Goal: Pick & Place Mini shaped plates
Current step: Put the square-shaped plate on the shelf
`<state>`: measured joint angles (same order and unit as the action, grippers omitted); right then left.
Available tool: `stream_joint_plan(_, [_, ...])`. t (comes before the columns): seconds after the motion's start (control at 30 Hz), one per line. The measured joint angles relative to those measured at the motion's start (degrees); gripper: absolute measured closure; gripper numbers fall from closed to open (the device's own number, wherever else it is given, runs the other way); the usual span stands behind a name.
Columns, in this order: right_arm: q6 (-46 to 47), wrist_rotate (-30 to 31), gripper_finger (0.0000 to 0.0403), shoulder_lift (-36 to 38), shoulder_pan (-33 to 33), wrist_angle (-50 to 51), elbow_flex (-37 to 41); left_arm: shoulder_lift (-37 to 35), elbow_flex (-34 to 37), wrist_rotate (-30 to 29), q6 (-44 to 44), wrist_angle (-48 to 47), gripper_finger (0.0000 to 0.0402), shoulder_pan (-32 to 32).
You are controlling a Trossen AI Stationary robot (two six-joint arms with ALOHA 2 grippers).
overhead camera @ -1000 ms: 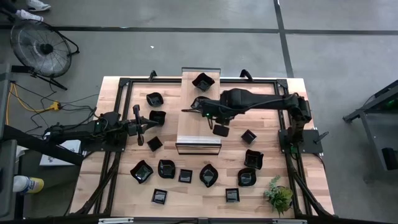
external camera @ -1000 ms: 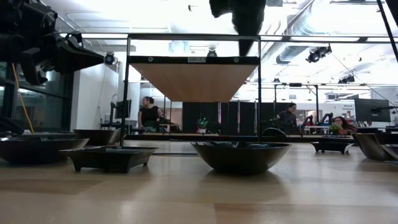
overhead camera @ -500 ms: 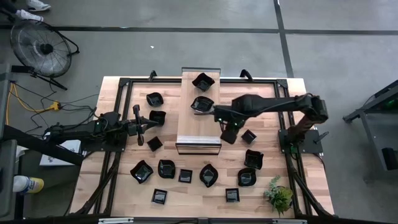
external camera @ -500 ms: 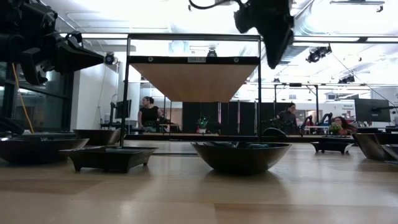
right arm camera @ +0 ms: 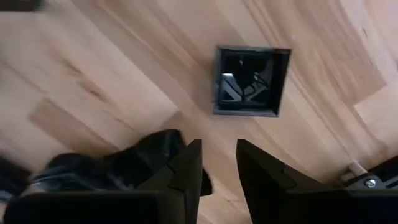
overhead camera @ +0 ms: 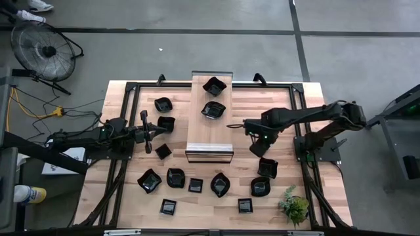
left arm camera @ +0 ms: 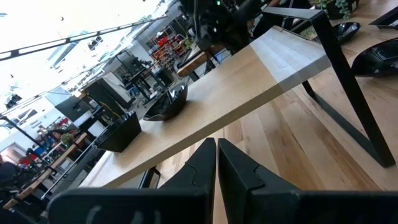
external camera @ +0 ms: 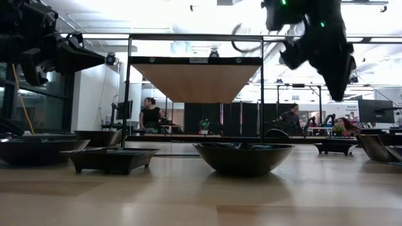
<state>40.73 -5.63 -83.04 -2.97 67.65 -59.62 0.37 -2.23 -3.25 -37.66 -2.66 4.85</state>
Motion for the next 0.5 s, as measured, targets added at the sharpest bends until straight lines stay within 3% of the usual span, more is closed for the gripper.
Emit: stream_joint_plan(0.5, [-7.09, 2.65, 0.0308, 0.34, -8.34, -10.38, 12.31, 0.00, 0.00, 0.00, 0.00, 0.00, 0.0389, 0.00])
